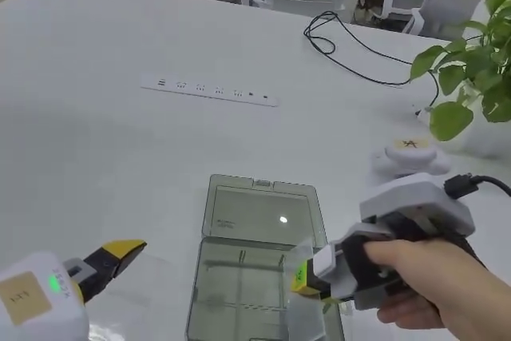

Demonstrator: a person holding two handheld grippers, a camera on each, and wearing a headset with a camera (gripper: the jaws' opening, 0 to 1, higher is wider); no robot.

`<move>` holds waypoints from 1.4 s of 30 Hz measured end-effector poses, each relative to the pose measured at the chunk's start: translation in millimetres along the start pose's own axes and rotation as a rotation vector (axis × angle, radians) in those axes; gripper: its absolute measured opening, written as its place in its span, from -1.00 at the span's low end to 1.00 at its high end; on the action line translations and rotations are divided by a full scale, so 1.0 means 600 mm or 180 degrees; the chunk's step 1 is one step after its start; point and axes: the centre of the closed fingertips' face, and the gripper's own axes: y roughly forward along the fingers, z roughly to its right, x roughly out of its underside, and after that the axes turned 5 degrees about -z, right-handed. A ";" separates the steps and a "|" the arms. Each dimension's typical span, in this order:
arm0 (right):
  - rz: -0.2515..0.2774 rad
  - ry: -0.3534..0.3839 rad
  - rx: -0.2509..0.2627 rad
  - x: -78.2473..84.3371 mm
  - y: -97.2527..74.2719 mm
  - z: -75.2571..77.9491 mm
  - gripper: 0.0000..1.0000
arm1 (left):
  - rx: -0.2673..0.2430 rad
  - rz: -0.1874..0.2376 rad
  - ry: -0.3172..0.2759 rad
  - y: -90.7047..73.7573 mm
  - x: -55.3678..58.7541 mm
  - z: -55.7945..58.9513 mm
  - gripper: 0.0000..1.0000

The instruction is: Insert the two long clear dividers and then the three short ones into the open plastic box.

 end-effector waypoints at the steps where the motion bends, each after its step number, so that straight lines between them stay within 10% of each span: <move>1: -0.0002 -0.0003 0.0007 0.000 0.000 0.000 -0.87 | 0.0002 0.0002 -0.0007 0.000 0.000 0.000 0.89; 14: -0.0020 -0.0093 0.0087 0.001 0.004 0.000 -0.87 | 0.0000 -0.0018 -0.0019 0.001 0.002 -0.001 0.88; 26: 0.0048 -0.1109 0.0867 -0.003 0.016 -0.008 -0.87 | -0.0064 -0.0018 -0.0073 -0.005 0.000 -0.011 0.85; 42: 0.0109 -0.1207 0.1028 -0.001 0.043 0.002 -0.86 | -0.0240 -0.0040 -0.0145 -0.026 0.002 -0.032 0.82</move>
